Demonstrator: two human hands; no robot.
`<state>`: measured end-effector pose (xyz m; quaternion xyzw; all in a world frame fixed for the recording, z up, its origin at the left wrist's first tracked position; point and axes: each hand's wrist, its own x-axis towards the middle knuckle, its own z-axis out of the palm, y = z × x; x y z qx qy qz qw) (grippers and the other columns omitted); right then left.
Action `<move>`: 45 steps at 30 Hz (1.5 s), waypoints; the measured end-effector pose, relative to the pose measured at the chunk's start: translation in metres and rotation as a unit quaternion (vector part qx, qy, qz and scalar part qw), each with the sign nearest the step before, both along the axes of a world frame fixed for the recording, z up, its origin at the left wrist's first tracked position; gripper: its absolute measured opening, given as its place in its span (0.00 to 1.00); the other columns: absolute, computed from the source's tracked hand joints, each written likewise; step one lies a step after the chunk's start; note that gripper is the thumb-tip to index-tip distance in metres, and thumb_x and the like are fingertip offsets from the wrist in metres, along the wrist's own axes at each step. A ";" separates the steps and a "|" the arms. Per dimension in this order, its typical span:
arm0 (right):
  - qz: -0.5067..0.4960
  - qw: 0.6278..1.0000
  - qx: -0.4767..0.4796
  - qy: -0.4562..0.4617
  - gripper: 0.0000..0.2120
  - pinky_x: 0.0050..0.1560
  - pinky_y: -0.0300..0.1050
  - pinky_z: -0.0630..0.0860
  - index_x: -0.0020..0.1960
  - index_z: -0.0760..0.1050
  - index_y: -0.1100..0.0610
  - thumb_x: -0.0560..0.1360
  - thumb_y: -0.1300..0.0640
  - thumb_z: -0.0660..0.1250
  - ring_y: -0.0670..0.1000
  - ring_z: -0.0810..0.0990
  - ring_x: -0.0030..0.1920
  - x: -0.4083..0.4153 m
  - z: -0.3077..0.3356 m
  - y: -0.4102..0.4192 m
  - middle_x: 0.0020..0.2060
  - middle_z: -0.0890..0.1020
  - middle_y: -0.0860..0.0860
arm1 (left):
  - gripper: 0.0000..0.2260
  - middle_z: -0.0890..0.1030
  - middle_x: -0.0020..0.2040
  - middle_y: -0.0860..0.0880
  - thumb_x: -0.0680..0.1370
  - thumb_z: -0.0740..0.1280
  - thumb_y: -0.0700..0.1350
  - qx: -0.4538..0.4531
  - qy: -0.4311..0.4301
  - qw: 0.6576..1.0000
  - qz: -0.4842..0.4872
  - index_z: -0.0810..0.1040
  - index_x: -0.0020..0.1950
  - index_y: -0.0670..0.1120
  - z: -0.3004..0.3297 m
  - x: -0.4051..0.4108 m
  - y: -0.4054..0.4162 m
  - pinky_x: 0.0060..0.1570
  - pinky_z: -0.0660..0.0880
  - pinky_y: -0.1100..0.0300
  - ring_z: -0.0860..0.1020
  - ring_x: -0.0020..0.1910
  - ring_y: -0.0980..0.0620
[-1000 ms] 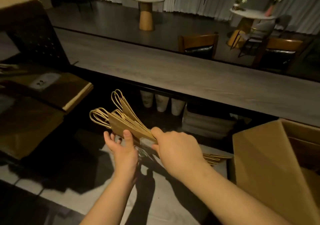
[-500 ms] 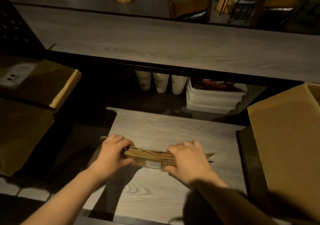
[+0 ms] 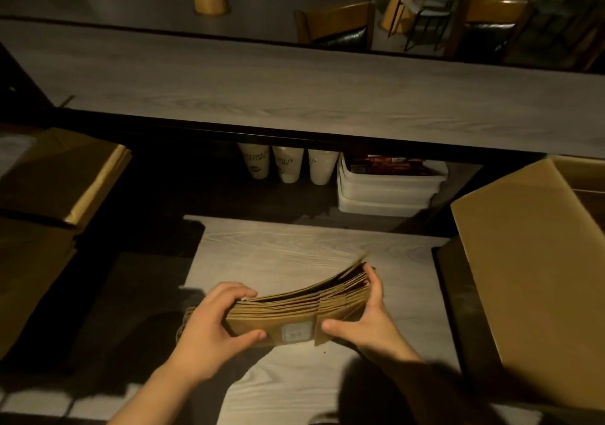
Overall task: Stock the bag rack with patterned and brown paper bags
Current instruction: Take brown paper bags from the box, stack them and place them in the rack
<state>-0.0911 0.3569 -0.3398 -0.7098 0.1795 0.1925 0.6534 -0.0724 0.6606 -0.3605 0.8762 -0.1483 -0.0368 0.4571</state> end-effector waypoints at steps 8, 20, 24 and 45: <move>0.009 1.000 0.012 -0.007 0.70 0.37 0.35 0.82 0.82 0.42 0.33 0.62 0.72 0.83 0.51 0.66 0.73 0.020 0.002 -0.010 0.76 0.59 0.40 | 0.17 0.81 0.56 0.63 0.66 0.79 0.60 -0.009 0.018 0.999 -0.025 0.80 0.50 0.58 0.003 0.012 0.003 0.56 0.80 0.50 0.81 0.57 0.58; 0.002 0.998 -0.053 -0.038 0.31 0.54 0.57 0.85 0.56 0.73 0.43 0.65 0.66 0.84 0.56 0.86 0.54 -0.016 -0.028 0.019 0.49 0.85 0.50 | 0.22 0.75 0.54 0.62 0.63 0.81 0.62 -0.032 0.013 0.996 0.083 0.78 0.50 0.57 -0.002 -0.016 0.006 0.56 0.72 0.69 0.76 0.57 0.56; 0.006 0.998 -0.060 -0.032 0.22 0.54 0.57 0.85 0.52 0.77 0.51 0.67 0.67 0.82 0.55 0.86 0.52 -0.013 -0.034 0.017 0.48 0.86 0.51 | 0.22 0.75 0.51 0.61 0.63 0.79 0.64 -0.023 0.018 0.997 0.068 0.77 0.49 0.57 -0.003 -0.012 0.010 0.52 0.70 0.73 0.76 0.53 0.58; -0.178 0.969 0.038 -0.169 0.18 0.41 0.44 0.79 0.50 0.80 0.44 0.64 0.55 0.81 0.45 0.86 0.42 0.023 0.139 0.058 0.37 0.87 0.40 | 0.59 0.66 0.77 0.52 0.58 0.86 0.57 -0.374 0.133 0.840 0.370 0.50 0.78 0.70 0.142 0.030 -0.068 0.71 0.68 0.42 0.70 0.73 0.48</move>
